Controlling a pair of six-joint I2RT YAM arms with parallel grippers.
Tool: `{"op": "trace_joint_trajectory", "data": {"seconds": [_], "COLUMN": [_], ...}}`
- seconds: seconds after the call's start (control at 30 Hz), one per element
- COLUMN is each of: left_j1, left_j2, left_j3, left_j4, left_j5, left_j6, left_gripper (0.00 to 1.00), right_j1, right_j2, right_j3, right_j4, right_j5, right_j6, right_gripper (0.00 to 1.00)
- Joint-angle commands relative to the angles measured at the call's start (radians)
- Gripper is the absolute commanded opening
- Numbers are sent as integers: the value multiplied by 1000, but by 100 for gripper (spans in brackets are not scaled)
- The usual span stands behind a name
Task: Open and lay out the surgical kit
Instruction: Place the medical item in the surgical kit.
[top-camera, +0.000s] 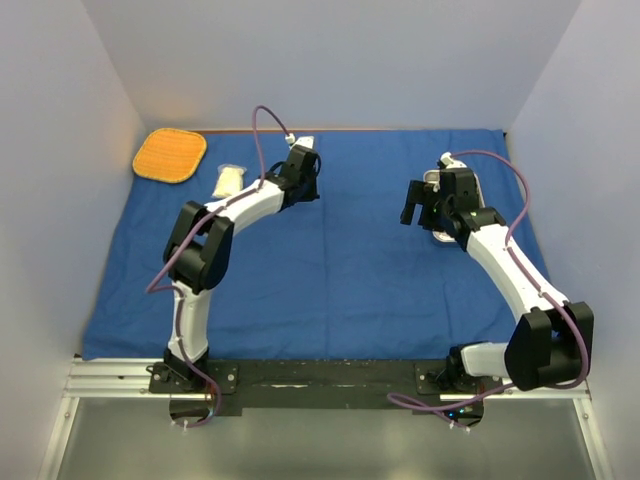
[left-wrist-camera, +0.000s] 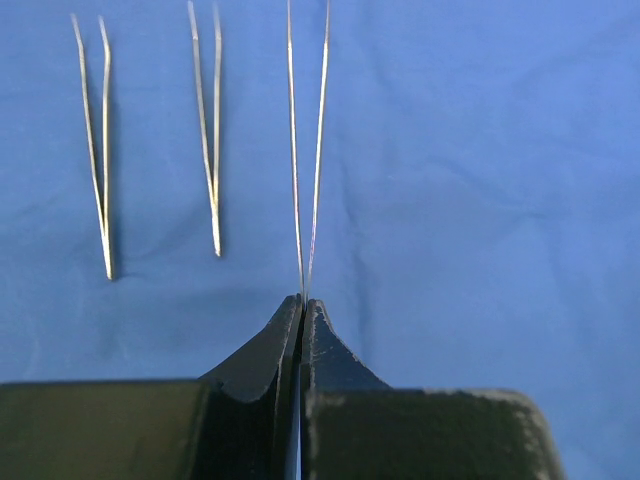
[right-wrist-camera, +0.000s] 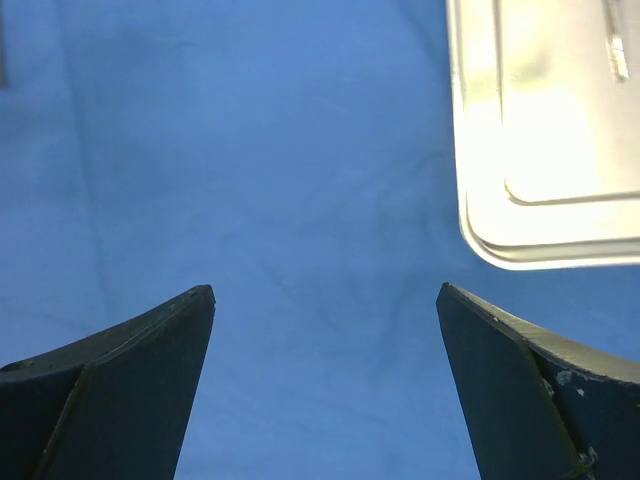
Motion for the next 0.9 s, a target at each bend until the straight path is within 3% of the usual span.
{"op": "trace_joint_trajectory", "data": {"seconds": [0.0, 0.87], "left_j1": [-9, -32], "left_j2": [70, 256], "left_j3": [136, 312], "left_j4": [-84, -131], "left_j5": [-124, -158], "left_j6": [-28, -13], "left_gripper": [0, 3], "right_j1": [0, 3], "right_j2": [-35, -47], "right_j3": [19, -17], "right_j4": [-32, 2], "right_j5": [63, 2], "right_j6": [-37, -64], "right_gripper": [99, 98]}}
